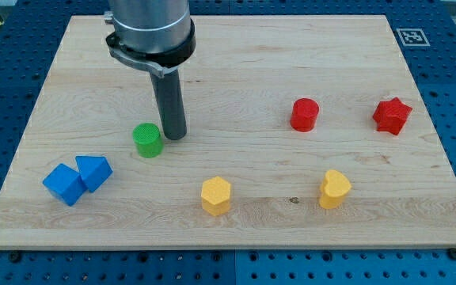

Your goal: Move the green star into the group of blocks

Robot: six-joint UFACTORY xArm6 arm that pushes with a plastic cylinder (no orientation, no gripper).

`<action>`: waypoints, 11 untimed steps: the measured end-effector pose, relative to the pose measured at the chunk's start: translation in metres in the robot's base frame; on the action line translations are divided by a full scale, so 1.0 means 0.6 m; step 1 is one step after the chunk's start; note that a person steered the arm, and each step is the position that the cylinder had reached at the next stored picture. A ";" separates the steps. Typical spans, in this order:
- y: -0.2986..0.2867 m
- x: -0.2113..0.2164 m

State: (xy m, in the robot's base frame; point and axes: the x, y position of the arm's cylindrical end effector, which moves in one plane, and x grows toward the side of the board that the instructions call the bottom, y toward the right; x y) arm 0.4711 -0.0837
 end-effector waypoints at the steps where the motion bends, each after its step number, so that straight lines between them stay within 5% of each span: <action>1: -0.069 0.010; 9: -0.235 0.011; 11: -0.228 -0.147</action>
State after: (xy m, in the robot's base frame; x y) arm 0.3828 -0.2202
